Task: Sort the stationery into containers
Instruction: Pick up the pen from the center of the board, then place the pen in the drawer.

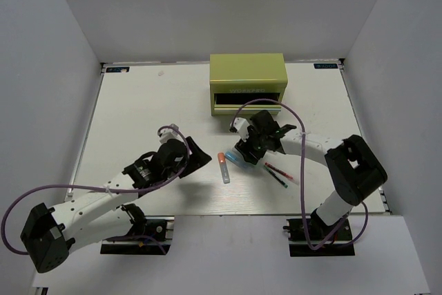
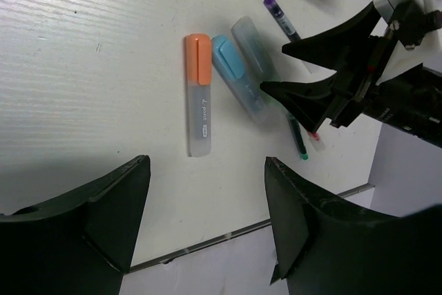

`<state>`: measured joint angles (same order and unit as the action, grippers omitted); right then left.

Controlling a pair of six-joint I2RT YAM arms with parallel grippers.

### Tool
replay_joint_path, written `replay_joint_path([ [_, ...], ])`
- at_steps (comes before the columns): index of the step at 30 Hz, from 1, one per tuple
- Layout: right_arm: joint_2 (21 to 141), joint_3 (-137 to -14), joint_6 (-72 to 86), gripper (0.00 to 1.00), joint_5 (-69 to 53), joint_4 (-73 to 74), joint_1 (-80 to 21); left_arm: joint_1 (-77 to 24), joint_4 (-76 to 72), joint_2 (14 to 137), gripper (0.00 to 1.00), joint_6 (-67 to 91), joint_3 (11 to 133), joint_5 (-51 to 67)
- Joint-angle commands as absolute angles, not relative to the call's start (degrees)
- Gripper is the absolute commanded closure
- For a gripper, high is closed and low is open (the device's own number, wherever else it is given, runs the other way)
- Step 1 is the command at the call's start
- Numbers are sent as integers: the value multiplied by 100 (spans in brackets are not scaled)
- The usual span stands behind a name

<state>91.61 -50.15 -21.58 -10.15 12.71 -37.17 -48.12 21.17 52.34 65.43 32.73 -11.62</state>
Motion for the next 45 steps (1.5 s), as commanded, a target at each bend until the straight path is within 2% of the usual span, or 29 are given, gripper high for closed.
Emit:
replay_joint_path([
  [1,9325,-5194,-2013,38,-817,1003,-3797,-4843,1925,5405,23,6372,3339,-1011],
  [6,9466,-5212,-1969,44,-817,958,-3876,-4843,1872,5546,22,6214,3393,-958],
  [10,9545,-5203,-1960,58,-931,1098,-3894,-4843,1872,5599,22,6214,3393,-906],
  [11,9528,-5186,-1960,66,-940,1125,-3902,-4843,1872,5599,22,6214,3393,-905],
  [15,9343,-5291,-2152,82,-1264,1483,-3876,-4843,1697,5651,22,6214,3323,-836],
  [19,8835,-5895,-2504,90,-1792,2152,-3858,-4843,1626,5862,22,6214,3322,-765],
  [24,8157,-6441,-3101,93,-2004,2689,-3823,-4843,1845,6310,22,6152,3681,-764],
  [31,7919,-7101,-3805,92,-1206,2611,-3692,-4843,2065,6916,22,6152,3981,-765],
  [38,8182,-7312,-4464,88,-143,1865,-3481,-4843,2004,7172,22,6100,4148,-765],
  [45,8464,-7348,-5114,85,185,1380,-3331,-4843,2057,7558,22,6100,4368,-765],
])
